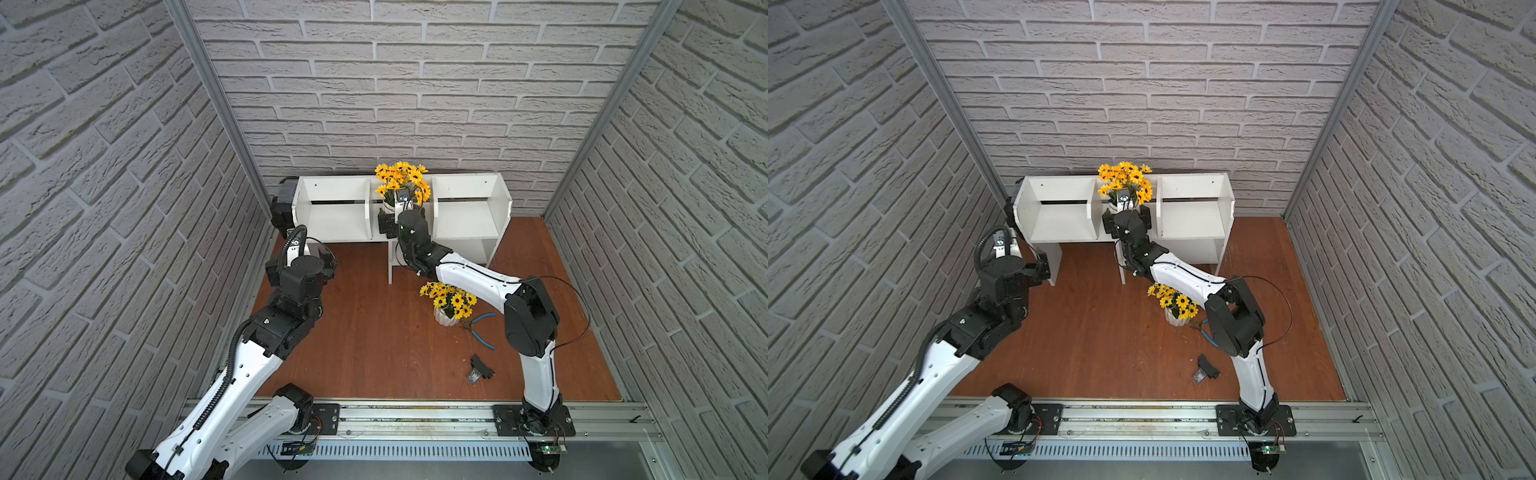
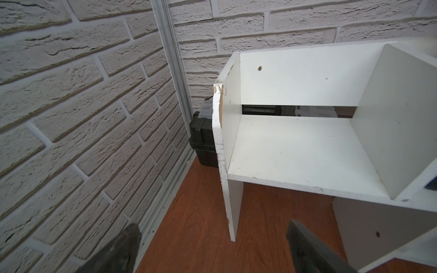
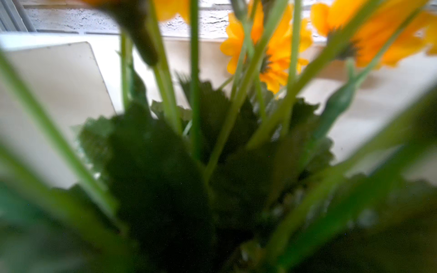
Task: Take the sunflower pots off the shelves
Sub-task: Pick up the sunflower pot from the shelf.
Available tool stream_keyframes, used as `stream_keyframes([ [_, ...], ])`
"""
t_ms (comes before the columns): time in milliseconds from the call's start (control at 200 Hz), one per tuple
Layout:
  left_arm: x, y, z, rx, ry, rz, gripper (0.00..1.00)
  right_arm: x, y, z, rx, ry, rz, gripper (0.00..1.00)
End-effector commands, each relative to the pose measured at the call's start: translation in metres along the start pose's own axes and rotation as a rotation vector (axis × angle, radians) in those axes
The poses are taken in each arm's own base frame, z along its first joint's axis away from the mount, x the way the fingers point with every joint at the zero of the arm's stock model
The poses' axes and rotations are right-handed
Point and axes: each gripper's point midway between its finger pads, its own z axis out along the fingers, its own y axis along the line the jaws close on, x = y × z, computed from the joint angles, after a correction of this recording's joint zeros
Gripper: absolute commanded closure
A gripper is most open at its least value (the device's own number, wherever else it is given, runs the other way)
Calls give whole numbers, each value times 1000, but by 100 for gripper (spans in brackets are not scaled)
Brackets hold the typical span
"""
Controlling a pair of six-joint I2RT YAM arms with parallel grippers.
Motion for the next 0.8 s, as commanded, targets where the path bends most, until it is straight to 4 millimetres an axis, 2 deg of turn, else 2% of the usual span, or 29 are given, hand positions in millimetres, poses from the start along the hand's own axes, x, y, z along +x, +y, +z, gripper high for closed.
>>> stream_keyframes([
  [0,-4,1,3,-10,-23,-43,2,-56,-6,-33,-63,-70,8,72],
  [240,-3,2,4,-16,-21,-44,2,-90,-4,-64,-157,-67,-22,72],
  [465,-6,2,3,-2,-20,-46,2,-123,-13,-117,-259,-70,-31,72],
  [640,-16,-4,1,57,1,-61,2,-128,-10,-163,-406,-31,-47,71],
  [795,-36,6,-4,62,18,-87,2,-114,1,-195,-546,31,-57,71],
])
